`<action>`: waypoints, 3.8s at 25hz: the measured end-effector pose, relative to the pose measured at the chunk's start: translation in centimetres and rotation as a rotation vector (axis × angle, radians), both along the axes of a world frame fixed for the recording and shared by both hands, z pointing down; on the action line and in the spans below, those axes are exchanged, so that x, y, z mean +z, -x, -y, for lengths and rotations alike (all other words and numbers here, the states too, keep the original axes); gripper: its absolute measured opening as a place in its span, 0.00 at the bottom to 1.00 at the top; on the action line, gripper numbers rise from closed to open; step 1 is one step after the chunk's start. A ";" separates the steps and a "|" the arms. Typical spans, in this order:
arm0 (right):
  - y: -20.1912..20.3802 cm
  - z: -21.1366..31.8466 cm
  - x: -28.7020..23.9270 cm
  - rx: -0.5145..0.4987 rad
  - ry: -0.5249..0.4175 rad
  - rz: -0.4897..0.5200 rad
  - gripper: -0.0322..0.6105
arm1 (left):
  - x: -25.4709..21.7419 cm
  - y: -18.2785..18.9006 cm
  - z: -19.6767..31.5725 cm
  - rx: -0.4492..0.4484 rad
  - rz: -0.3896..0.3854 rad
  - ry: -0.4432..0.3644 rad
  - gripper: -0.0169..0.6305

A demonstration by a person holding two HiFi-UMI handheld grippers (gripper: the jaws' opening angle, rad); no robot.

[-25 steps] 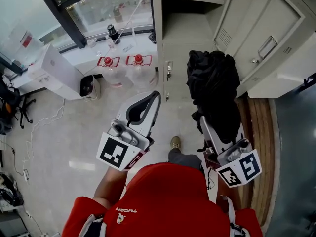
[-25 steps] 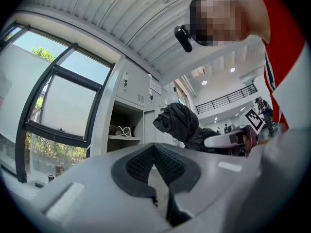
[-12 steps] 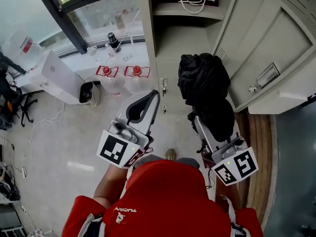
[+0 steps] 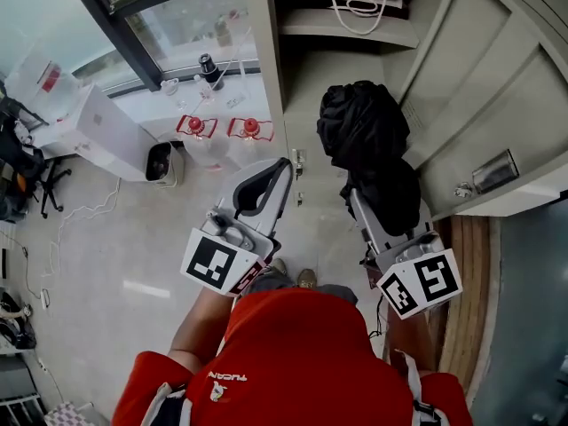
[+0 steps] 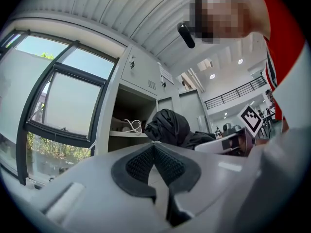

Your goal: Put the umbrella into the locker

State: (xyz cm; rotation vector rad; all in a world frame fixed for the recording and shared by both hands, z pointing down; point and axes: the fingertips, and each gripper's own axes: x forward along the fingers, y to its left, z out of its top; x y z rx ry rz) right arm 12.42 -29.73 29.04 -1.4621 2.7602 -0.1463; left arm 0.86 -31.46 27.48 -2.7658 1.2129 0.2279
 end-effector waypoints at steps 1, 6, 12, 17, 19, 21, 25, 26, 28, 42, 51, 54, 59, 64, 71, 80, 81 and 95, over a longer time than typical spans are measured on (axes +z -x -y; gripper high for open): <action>0.2 0.7 0.1 0.007 0.002 -0.018 0.36 | 0.2 0.0 0.5 0.002 -0.001 0.001 0.03; 0.7 4.8 1.6 0.061 0.042 -0.136 0.36 | 1.3 0.7 3.4 0.004 -0.010 0.021 0.03; 1.6 10.2 4.4 0.114 0.129 -0.309 0.36 | 1.8 1.9 5.8 0.011 -0.024 0.033 0.03; 2.6 14.6 5.7 0.130 0.173 -0.418 0.36 | 2.8 2.5 7.7 0.017 -0.027 0.044 0.03; 3.2 16.2 6.4 0.126 0.189 -0.472 0.36 | 3.3 2.7 8.4 0.018 -0.028 0.054 0.03; 3.5 17.8 7.1 0.119 0.204 -0.530 0.36 | 3.7 2.8 9.1 0.021 -0.027 0.062 0.03; 3.9 21.1 8.5 0.113 0.241 -0.623 0.36 | 4.5 3.3 10.0 0.028 -0.023 0.082 0.03; 4.0 21.8 8.6 0.112 0.250 -0.639 0.36 | 4.7 3.4 10.2 0.030 -0.024 0.088 0.03; 4.2 23.4 8.9 0.109 0.266 -0.665 0.36 | 5.1 3.6 10.4 0.032 -0.023 0.098 0.03; 4.6 32.1 10.8 0.080 0.211 -0.937 0.36 | 5.9 6.0 11.5 0.007 0.018 0.115 0.03; 4.0 34.2 12.6 0.080 0.184 -0.974 0.36 | 6.0 6.0 11.8 0.017 0.034 0.117 0.03; 3.9 34.8 12.6 0.082 0.182 -0.970 0.37 | 6.0 5.9 11.7 0.024 0.035 0.122 0.03; 4.2 34.1 12.1 0.040 0.207 -0.931 0.45 | 6.0 5.7 11.3 0.032 0.036 0.119 0.03; 3.4 32.8 11.3 0.060 0.197 -0.913 0.50 | 6.0 5.2 10.7 0.050 0.039 0.114 0.03; 3.3 27.3 7.7 0.110 0.121 -0.736 0.50 | 5.6 4.3 10.0 0.074 0.034 0.107 0.03; 5.5 16.5 2.9 -0.010 0.017 -0.233 0.33 | 4.2 3.4 9.0 0.099 0.008 0.081 0.03; 5.6 15.5 2.4 -0.014 0.000 -0.205 0.28 | 4.0 3.3 8.9 0.102 0.004 0.077 0.03; 7.3 5.2 -0.4 -0.071 -0.133 0.002 0.06 | 0.9 0.8 5.4 0.189 -0.026 0.002 0.03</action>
